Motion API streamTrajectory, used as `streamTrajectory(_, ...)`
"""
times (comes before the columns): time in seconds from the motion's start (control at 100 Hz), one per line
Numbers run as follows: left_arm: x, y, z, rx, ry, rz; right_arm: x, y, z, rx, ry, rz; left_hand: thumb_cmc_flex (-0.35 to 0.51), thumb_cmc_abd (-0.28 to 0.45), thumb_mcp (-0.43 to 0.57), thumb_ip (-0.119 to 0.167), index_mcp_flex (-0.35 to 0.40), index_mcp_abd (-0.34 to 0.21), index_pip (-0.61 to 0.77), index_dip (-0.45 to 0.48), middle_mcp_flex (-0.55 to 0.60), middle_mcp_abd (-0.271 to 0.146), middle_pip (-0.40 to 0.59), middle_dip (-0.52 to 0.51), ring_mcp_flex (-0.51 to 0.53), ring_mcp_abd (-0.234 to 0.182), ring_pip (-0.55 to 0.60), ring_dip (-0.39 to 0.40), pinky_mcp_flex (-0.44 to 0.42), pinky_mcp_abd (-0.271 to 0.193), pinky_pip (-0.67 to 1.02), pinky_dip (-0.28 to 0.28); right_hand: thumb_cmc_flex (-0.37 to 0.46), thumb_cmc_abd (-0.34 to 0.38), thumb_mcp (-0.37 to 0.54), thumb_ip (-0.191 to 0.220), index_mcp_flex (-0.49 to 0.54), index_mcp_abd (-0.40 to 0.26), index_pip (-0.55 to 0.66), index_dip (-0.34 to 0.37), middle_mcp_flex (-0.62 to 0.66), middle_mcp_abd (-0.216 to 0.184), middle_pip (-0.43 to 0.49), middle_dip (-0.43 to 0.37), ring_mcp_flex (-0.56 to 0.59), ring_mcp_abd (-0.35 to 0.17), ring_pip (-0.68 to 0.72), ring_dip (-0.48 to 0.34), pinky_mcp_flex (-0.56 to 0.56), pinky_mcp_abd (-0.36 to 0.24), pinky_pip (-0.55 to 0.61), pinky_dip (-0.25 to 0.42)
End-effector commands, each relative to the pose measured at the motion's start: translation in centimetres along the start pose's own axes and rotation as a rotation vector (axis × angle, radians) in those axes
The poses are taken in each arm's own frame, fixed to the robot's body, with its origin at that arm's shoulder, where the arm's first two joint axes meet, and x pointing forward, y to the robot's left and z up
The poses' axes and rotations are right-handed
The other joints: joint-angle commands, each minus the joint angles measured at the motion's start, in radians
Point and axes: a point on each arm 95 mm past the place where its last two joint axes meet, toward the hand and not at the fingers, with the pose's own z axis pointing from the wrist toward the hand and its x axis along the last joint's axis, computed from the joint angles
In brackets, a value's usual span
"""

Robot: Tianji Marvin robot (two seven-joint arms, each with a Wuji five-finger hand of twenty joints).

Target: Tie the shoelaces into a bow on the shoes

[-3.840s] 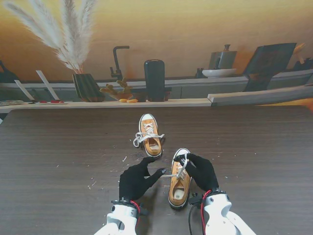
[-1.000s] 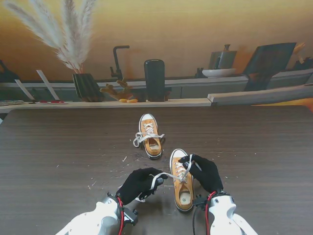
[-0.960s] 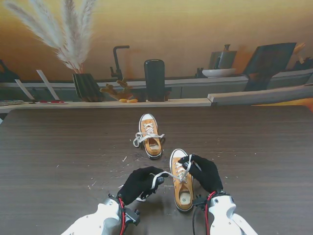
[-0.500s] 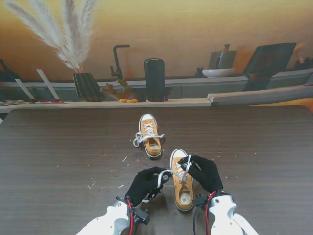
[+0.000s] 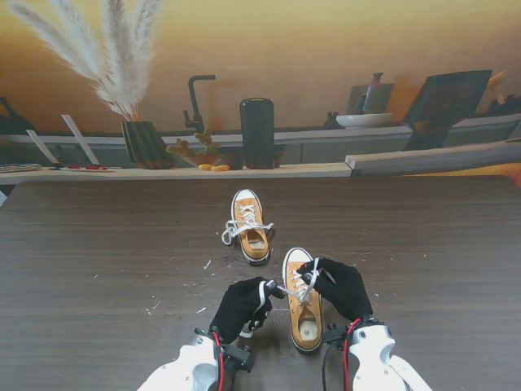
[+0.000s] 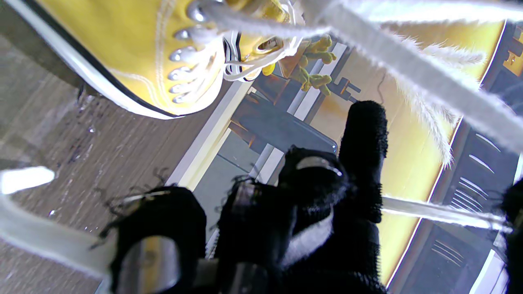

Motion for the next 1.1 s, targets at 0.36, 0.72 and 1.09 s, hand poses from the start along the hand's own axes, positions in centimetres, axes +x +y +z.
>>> streamTrajectory(0.36, 0.1, 0.6, -0.1, -0.037, 0.047, -0.062, 0.1, 0.0, -0.2, 0.039, 0.002, -0.011, -0.003, 0.083, -0.069, -0.018, -0.018, -0.181, -0.298, -0.281, 0.061, 0.078, 0.023, 0.021, 0.024, 0.008, 0.055, -0.016, 0.011, 0.033, 0.237, 0.002, -0.004, 0.007, -0.018, -0.029, 0.034, -0.010, 0.010, 0.010, 0.080, 0.116, 0.040, 0.010, -0.011, -0.134, 0.035, 0.026, 0.023, -0.017, 0.258, 0.003)
streamTrajectory(0.72, -1.1, 0.5, 0.5, 0.020, 0.136, 0.055, 0.6, 0.0, -0.3, 0.073, -0.001, 0.034, -0.017, 0.017, -0.039, -0.003, -0.163, -0.171, -0.500, -0.301, -0.028, 0.051, 0.000, 0.032, 0.025, -0.027, -0.020, -0.031, 0.007, 0.028, 0.179, -0.050, 0.015, -0.018, -0.012, -0.017, 0.158, 0.076, 0.066, 0.044, 0.064, 0.112, 0.033, 0.009, -0.011, -0.134, 0.033, 0.026, 0.023, -0.021, 0.255, 0.002)
streamTrajectory(1.09, -2.2, 0.9, 0.9, 0.054, 0.225, 0.247, 1.6, 0.0, -0.3, 0.162, -0.027, 0.216, -0.003, -0.068, -0.007, -0.005, -0.205, -0.186, -0.593, -0.332, -0.087, 0.039, -0.029, 0.027, 0.025, -0.021, -0.089, -0.032, 0.001, 0.056, 0.131, -0.089, 0.058, -0.058, -0.001, 0.010, 0.159, 0.097, 0.022, 0.161, 0.003, 0.125, 0.023, 0.004, -0.017, -0.094, -0.012, 0.052, 0.020, -0.016, 0.227, -0.013)
